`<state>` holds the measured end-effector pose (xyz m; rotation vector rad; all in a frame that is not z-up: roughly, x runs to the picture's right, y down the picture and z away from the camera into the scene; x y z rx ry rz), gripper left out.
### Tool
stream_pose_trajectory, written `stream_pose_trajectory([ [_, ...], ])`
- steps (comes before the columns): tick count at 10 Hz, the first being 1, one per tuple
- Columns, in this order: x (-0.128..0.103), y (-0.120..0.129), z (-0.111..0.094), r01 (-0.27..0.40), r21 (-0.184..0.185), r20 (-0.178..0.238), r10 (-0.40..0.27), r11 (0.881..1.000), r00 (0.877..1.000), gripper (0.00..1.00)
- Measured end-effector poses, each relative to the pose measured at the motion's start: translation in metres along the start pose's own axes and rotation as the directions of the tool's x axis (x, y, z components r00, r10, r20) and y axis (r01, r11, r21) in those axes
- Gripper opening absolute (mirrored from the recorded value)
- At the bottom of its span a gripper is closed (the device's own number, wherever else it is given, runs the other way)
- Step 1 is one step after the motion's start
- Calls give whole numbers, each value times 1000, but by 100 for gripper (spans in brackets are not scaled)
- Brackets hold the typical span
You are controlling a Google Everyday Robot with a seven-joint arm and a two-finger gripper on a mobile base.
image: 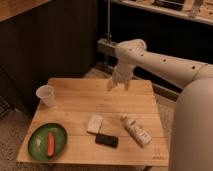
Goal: Move the arm in a circular motion
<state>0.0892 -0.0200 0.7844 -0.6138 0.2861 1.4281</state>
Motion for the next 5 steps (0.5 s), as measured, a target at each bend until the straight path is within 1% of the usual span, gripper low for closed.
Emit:
stream_pose_trajectory([
  [1, -9, -24, -3, -22, -5, 23, 22, 1000, 999, 65],
  [3, -11, -79, -7, -84, -13, 70, 85, 996, 994, 65],
  [4, -9, -89, -8, -101, -16, 81, 102, 995, 991, 65],
  [5, -4, -99, -7, -136, -13, 82, 137, 991, 987, 65],
])
